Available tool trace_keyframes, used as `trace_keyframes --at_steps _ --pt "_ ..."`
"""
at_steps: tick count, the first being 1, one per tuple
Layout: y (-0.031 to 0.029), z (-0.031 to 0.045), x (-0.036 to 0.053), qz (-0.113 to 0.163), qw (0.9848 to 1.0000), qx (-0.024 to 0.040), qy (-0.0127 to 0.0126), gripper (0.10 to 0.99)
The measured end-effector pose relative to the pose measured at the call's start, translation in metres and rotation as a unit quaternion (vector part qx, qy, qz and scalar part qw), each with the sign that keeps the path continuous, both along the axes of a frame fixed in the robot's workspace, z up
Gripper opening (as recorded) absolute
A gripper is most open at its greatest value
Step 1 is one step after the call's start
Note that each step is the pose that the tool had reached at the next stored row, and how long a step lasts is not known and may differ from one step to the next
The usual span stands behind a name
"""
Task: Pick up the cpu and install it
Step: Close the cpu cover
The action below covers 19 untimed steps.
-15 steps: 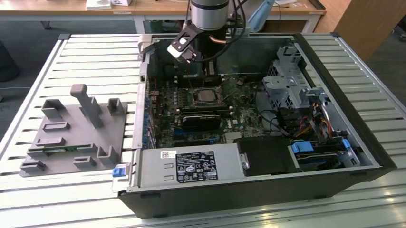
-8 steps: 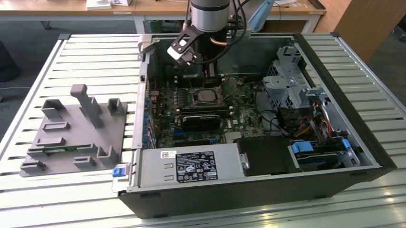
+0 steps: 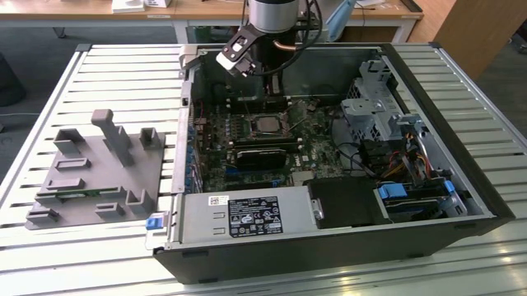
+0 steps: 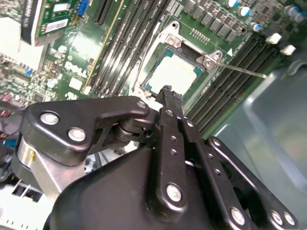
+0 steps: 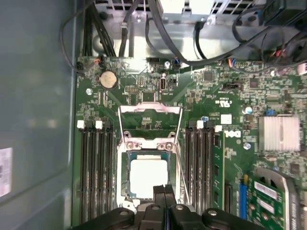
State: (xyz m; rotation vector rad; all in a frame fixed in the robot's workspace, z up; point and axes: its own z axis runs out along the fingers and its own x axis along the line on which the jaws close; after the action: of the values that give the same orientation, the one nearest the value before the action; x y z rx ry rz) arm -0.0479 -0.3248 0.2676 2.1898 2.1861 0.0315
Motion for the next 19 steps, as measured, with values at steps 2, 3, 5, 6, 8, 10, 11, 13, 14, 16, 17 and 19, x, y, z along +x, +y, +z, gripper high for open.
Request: trace_keyframes --at_steps 2,3,5,6,8,10,11,13,14,16,17,19 --pt "-0.0002 0.0024 0.0 0.0 1.0 0.0005 0.0 0.106" --pt "-0.0002 0.0024 0.0 0.0 1.0 0.0005 0.0 0.106" --pt "-0.0002 0.0024 0.0 0.0 1.0 0.0005 0.0 0.106" --pt "-0.0002 0.0024 0.0 0.0 1.0 0.0005 0.0 0.106" --pt "-0.0002 0.0024 0.0003 0.0 1.0 0.0005 0.0 0.106" --pt "-0.0003 0.0025 0.0017 0.0 1.0 0.0005 0.0001 0.106" --pt "-0.0002 0.0025 0.003 0.0 1.0 0.0004 0.0001 0.106" --pt "-0.0002 0.0024 0.0065 0.0 1.0 0.0005 0.0004 0.106" --pt "-0.0002 0.0025 0.0084 0.0 1.0 0.0005 0.0005 0.106" --pt "-0.0003 0.0028 0.0102 0.0 1.0 0.0004 0.0007 0.106" --pt "-0.0003 0.0036 0.0103 0.0 1.0 0.0004 0.0007 0.106" --pt "-0.0002 0.0072 0.0104 0.0 1.0 0.0004 0.0007 0.106"
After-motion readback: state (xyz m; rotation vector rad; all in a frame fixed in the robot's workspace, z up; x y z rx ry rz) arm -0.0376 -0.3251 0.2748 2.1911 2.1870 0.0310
